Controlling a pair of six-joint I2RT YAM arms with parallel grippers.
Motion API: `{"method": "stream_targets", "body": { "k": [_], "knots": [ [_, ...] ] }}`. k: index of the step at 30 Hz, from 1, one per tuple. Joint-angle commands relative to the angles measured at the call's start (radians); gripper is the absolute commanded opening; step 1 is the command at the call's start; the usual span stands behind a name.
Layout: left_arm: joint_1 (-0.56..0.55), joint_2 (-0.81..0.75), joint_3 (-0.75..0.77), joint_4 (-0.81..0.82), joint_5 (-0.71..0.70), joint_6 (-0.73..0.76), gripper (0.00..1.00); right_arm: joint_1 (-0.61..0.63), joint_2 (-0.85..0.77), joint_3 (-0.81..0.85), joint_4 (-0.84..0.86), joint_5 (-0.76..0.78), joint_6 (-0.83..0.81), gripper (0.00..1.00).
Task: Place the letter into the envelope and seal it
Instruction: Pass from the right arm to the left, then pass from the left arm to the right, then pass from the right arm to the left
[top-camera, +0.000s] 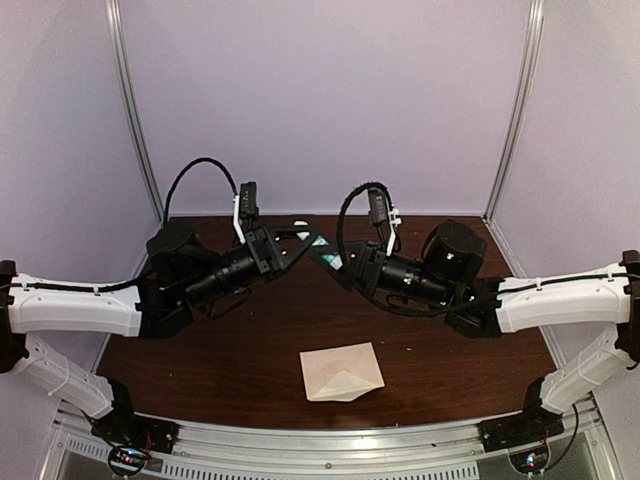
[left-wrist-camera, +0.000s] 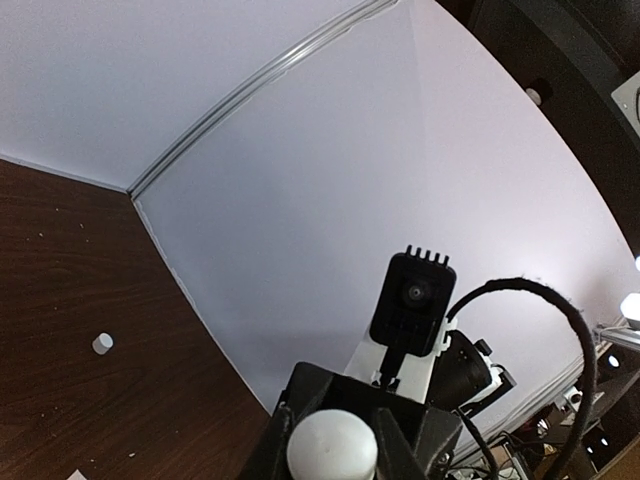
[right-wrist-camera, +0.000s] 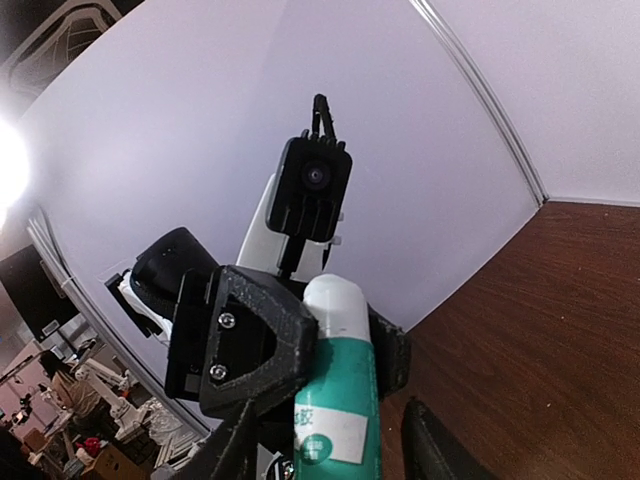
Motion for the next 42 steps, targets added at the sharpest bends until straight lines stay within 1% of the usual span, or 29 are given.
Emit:
{"method": "stream_targets", "body": {
  "k": [1,3,4,5,7,9,19,22,24,25,26,27,31,32,34,36,40,42],
  "knots": [
    [-0.006,-0.040,0.019,-0.001,-0.006,0.036,0.10,0.003,-0.049,0.000,-0.047,-0.087,0.001,0.57],
    [-0.007,-0.055,0.018,-0.023,-0.009,0.045,0.09,-0.001,-0.068,-0.008,-0.061,-0.112,0.010,0.63],
    [-0.007,-0.061,0.019,-0.035,-0.011,0.048,0.09,-0.004,-0.082,-0.017,-0.066,-0.121,0.016,0.63],
    [-0.007,-0.068,0.018,-0.047,-0.013,0.053,0.09,-0.010,-0.092,-0.026,-0.069,-0.126,0.020,0.62],
    [-0.006,-0.077,0.019,-0.069,-0.014,0.061,0.09,-0.018,-0.112,-0.042,-0.072,-0.131,0.027,0.56],
    [-0.005,-0.078,0.026,-0.091,-0.007,0.066,0.09,-0.027,-0.124,-0.052,-0.082,-0.132,0.026,0.51],
    [-0.005,-0.059,0.041,-0.085,0.025,0.062,0.08,-0.037,-0.080,-0.015,-0.100,-0.217,0.030,0.35],
    [-0.005,-0.056,0.039,-0.082,0.026,0.057,0.08,-0.037,-0.074,-0.018,-0.095,-0.224,0.036,0.32],
    [-0.005,-0.054,0.039,-0.079,0.029,0.053,0.08,-0.037,-0.072,-0.019,-0.094,-0.222,0.038,0.27],
    [-0.005,-0.050,0.038,-0.077,0.032,0.052,0.09,-0.037,-0.073,-0.022,-0.093,-0.216,0.040,0.22],
    [-0.005,-0.049,0.038,-0.077,0.036,0.049,0.10,-0.038,-0.074,-0.025,-0.089,-0.211,0.042,0.20],
    [-0.005,-0.046,0.037,-0.077,0.038,0.049,0.15,-0.038,-0.076,-0.027,-0.083,-0.204,0.045,0.18],
    [-0.005,-0.030,0.041,-0.074,0.048,0.046,0.49,-0.038,-0.065,-0.023,-0.069,-0.186,0.054,0.14],
    [-0.005,-0.023,0.046,-0.076,0.053,0.045,0.54,-0.038,-0.059,-0.023,-0.059,-0.184,0.059,0.14],
    [-0.006,-0.003,0.061,-0.077,0.071,0.045,0.57,-0.037,-0.048,-0.023,-0.037,-0.175,0.066,0.14],
    [-0.006,0.014,0.072,-0.070,0.086,0.043,0.57,-0.037,-0.038,-0.017,-0.029,-0.163,0.069,0.14],
    [-0.006,0.024,0.072,-0.046,0.088,0.040,0.45,-0.037,-0.025,-0.013,-0.027,-0.142,0.067,0.13],
    [-0.007,0.025,0.073,-0.047,0.088,0.038,0.42,-0.037,-0.030,-0.025,-0.020,-0.112,0.071,0.13]
  ]
}}
